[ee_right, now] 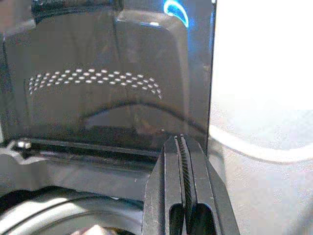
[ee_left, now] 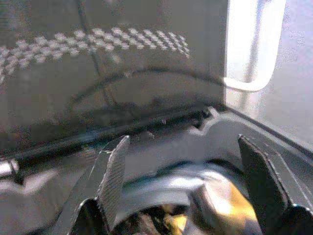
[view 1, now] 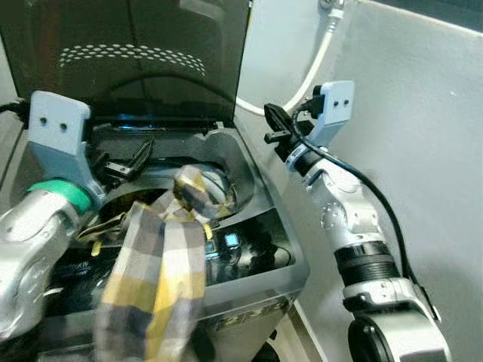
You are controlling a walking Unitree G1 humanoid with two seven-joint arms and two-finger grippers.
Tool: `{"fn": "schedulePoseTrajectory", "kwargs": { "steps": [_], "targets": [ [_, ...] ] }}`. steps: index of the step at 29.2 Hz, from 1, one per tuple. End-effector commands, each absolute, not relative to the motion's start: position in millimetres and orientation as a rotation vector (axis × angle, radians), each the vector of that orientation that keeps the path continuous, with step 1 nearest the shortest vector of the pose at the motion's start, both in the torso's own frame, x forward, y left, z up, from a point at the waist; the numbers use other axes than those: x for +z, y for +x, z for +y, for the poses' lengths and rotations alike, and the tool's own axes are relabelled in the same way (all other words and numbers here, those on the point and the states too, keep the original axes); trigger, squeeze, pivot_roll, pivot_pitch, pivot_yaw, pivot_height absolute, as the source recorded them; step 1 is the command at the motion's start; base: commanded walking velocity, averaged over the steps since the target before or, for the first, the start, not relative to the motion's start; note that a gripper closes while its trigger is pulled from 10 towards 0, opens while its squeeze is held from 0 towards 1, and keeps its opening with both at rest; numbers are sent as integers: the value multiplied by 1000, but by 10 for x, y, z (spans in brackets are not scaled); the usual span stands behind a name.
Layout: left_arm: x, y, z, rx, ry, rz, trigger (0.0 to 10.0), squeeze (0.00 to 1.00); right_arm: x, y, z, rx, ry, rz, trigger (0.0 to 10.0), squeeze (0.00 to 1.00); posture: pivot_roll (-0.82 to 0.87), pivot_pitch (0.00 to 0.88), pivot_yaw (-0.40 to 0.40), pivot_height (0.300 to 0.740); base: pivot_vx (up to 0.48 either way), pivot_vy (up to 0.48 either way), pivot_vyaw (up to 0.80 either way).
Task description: Clothes washing
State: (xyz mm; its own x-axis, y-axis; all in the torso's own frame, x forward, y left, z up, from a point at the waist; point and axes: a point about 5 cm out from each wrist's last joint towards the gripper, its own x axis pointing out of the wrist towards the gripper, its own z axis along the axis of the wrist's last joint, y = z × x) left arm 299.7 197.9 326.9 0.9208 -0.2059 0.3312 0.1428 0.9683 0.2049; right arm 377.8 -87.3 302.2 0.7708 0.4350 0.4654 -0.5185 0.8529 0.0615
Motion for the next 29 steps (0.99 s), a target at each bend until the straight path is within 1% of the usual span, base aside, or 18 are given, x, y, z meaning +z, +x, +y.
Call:
{"fn": "schedulePoseTrajectory", "kwargs": {
  "steps": [1, 4, 6, 7, 9, 10, 14, 17, 18, 19, 20, 21, 23, 24, 25, 27, 28, 29],
  "targets": [
    [3301, 3036, 1837, -208, 227, -399, 10000, 0, 2984, 3755, -959, 492, 196, -442, 10000, 0, 41, 10, -40, 740, 0, 0, 0],
    [3322, 3048, 1837, -191, 232, -417, 10000, 0, 2982, 3752, -970, 488, 196, -438, 10000, 0, 41, 10, -40, 740, 0, 0, 0],
    [3364, 3151, 1984, -50, 305, -425, 10000, 0, 2996, 3759, -1016, 462, 209, -434, 10000, 0, 40, 10, -43, 740, 0, 0, 0],
    [3364, 3151, 1984, -50, 305, -425, 10000, 0, 2996, 3759, -1016, 462, 209, -434, 10000, 0, 40, 10, -43, 740, 0, 0, 0],
    [3421, 3232, 2105, 81, 373, -433, 10000, 0, 3007, 3762, -1041, 443, 215, -427, 10000, 0, 40, 13, -49, 740, 0, 0, 0],
    [3510, 3241, 2134, 146, 407, -485, 10000, 0, 3007, 3762, -1049, 437, 214, -424, 10000, 0, 43, 12, -52, 740, 0, 0, 0],
    [3644, 3237, 2147, 220, 436, -561, 10000, 0, 2997, 3762, -1054, 431, 210, -418, 10000, 0, 47, 15, -54, 740, 0, 0, 0],
    [3663, 3265, 2092, 155, 433, -551, 10000, 0, 2973, 3762, -1037, 436, 202, -404, 10000, 0, 46, 16, -54, 740, 0, 0, 0],
    [3590, 3299, 2029, 63, 399, -490, 10000, 0, 2964, 3757, -1027, 440, 196, -397, 10000, 0, 47, 16, -55, 740, 0, 0, 0],
    [3387, 3326, 1936, -112, 309, -304, 10000, 0, 2953, 3754, -1016, 445, 186, -386, 10000, 0, 47, 16, -55, 740, 0, 0, 0],
    [3387, 3326, 1936, -112, 309, -304, 10000, 0, 2953, 3754, -1016, 445, 186, -386, 10000, 0, 47, 16, -55, 740, 0, 0, 0],
    [3191, 3308, 1828, -279, 218, -134, 10000, 0, 2944, 3754, -1010, 449, 179, -377, 10000, 0, 48, 16, -53, 740, 0, 0, 0],
    [3191, 3308, 1828, -279, 218, -134, 10000, 0, 2944, 3754, -1010, 449, 179, -377, 10000, 0, 48, 16, -53, 740, 0, 0, 0],
    [3018, 3246, 1733, -417, 186, 9, 10000, 0, 2930, 3757, -1008, 452, 166, -363, 10000, 0, 48, 16, -53, 740, 0, 0, 0],
    [2992, 3199, 1702, -485, 191, 9, 10000, 0, 2921, 3760, -1013, 453, 157, -354, 10000, 0, 48, 16, -53, 740, 0, 0, 0],
    [3008, 3181, 1699, -506, 209, -25, 10000, 0, 2917, 3763, -1018, 453, 152, -349, 10000, 0, 48, 16, -53, 740, 0, 0, 0],
    [3096, 3193, 1743, -471, 292, -113, 10000, 0, 2916, 3763, -1025, 453, 147, -346, 10000, 0, 48, 16, -53, 740, 0, 0, 0],
    [3201, 3204, 1787, -433, 470, -223, 10000, 0, 2917, 3762, -1034, 452, 143, -344, 10000, 0, 48, 16, -53, 740, 0, 0, 0]
  ]
}}
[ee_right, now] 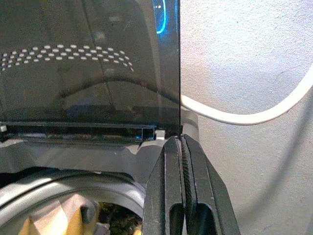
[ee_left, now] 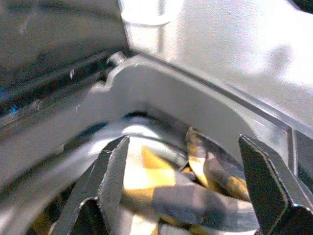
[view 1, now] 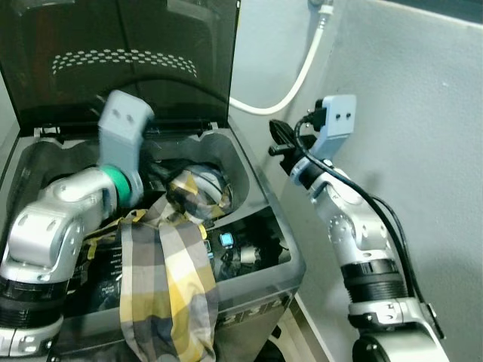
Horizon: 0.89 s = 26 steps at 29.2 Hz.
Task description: Clothes washing
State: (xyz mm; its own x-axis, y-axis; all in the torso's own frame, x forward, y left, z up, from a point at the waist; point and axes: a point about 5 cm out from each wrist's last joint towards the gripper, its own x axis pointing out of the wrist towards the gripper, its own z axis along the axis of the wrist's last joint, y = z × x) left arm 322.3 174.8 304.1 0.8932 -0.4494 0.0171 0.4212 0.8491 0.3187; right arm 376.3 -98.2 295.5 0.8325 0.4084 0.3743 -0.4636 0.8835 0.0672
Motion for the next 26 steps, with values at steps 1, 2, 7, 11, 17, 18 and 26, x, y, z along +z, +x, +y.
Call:
{"fn": "schedulePoseTrajectory", "kwargs": {
  "steps": [1, 2, 7, 11, 17, 18, 26],
  "targets": [
    [3201, 3204, 1787, -433, 470, -223, 10000, 0, 2917, 3762, -1034, 452, 143, -344, 10000, 0, 48, 16, -53, 740, 0, 0, 0],
    [3267, 3185, 1789, -430, 702, -317, 10000, 0, 2920, 3764, -1041, 450, 140, -343, 10000, 0, 55, 20, -43, 740, 0, 0, 0],
    [3446, 3208, 1831, -312, 1033, -484, 10000, 0, 2925, 3763, -1053, 440, 137, -343, 10000, 0, 59, 20, -33, 740, 0, 0, 0],
    [3551, 3193, 1795, -291, 797, -495, 10000, 0, 2918, 3750, -1051, 436, 139, -341, 10000, 0, 53, 17, -20, 740, 0, 0, 0],
    [3525, 3227, 1748, -320, 315, -376, 10000, 0, 2908, 3739, -1049, 433, 141, -338, 10000, 0, 50, 15, -17, 740, 0, 0, 0],
    [3497, 3270, 1691, -341, -12, -310, 10000, 0, 2897, 3731, -1051, 428, 145, -335, 10000, 0, 47, 13, -15, 740, 0, 0, 0],
    [3329, 3395, 1553, -288, 74, -371, 10000, 0, 2777, 3662, -1085, 388, 170, -312, 10000, 0, 23, 1, -2, 740, 0, 0, 0]
  ]
}}
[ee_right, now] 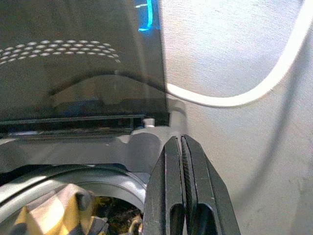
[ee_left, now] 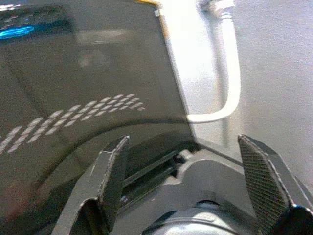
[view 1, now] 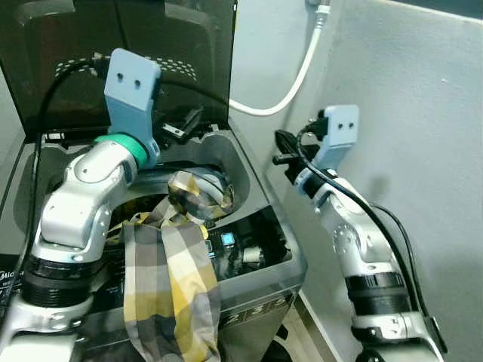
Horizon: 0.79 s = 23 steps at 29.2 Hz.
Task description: Clothes washing
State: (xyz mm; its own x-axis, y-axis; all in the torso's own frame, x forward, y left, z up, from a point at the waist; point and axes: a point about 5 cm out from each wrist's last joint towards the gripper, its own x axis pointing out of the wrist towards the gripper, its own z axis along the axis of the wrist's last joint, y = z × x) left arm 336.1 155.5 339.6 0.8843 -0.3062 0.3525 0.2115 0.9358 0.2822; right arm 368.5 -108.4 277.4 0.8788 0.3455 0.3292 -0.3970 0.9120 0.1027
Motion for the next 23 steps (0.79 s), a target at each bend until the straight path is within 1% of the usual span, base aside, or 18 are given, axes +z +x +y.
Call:
{"fn": "schedulePoseTrajectory", "kwargs": {
  "steps": [1, 2, 3, 4, 5, 6, 7, 8, 9, 10, 12, 13, 14, 17, 23],
  "targets": [
    [3329, 3395, 1553, -288, 74, -371, 10000, 0, 2777, 3662, -1085, 388, 170, -312, 10000, 0, 23, 1, -2, 740, 0, 0, 0],
    [3309, 3399, 1563, -254, 261, -390, 10000, 0, 2768, 3656, -1099, 384, 164, -311, 10000, 0, 29, 0, -4, 740, 0, 0, 0],
    [3309, 3399, 1563, -254, 261, -390, 10000, 0, 2768, 3656, -1099, 384, 164, -311, 10000, 0, 29, 0, -4, 740, 0, 0, 0],
    [3310, 3410, 1572, -240, 15, -365, 10000, 0, 2755, 3647, -1111, 378, 163, -308, 10000, 0, 23, 0, -1, 740, 0, 0, 0],
    [3215, 3395, 1565, -203, 303, -334, 10000, 0, 2729, 3630, -1131, 369, 162, -304, 10000, 0, 22, 0, -1, 740, 0, 0, 0],
    [3215, 3395, 1565, -203, 303, -334, 10000, 0, 2729, 3630, -1131, 369, 162, -304, 10000, 0, 22, 0, -1, 740, 0, 0, 0],
    [3172, 3392, 1560, -205, 395, -320, 10000, 0, 2721, 3627, -1134, 367, 164, -302, 10000, 0, 31, 0, -4, 740, 0, 0, 0],
    [3124, 3396, 1576, -189, 396, -282, 10000, 0, 2713, 3623, -1134, 364, 169, -299, 10000, 0, 33, 0, -4, 740, 0, 0, 0],
    [3124, 3396, 1576, -189, 396, -282, 10000, 0, 2713, 3623, -1134, 364, 169, -299, 10000, 0, 33, 0, -4, 740, 0, 0, 0],
    [3116, 3399, 1585, -177, 187, -252, 10000, 0, 2704, 3616, -1129, 361, 173, -298, 10000, 0, 28, 0, -2, 740, 0, 0, 0],
    [3116, 3399, 1585, -177, 187, -252, 10000, 0, 2704, 3616, -1129, 361, 173, -298, 10000, 0, 28, 0, -2, 740, 0, 0, 0],
    [3099, 3389, 1585, -182, 101, -227, 10000, 0, 2695, 3602, -1124, 359, 178, -298, 10000, 0, 25, 0, -3, 740, 0, 0, 0],
    [3031, 3393, 1586, -180, 78, -177, 10000, 0, 2682, 3589, -1118, 358, 184, -296, 10000, 0, 30, 0, -8, 740, 0, 0, 0],
    [2947, 3391, 1586, -166, 115, -175, 10000, 0, 2645, 3560, -1105, 359, 169, -288, 10000, 0, 27, 0, -16, 740, 0, 0, 0],
    [2908, 3373, 1586, -128, 114, -180, 10000, 0, 2618, 3538, -1084, 366, 153, -283, 10000, 0, 27, 0, -20, 740, 0, 0, 0]
  ]
}}
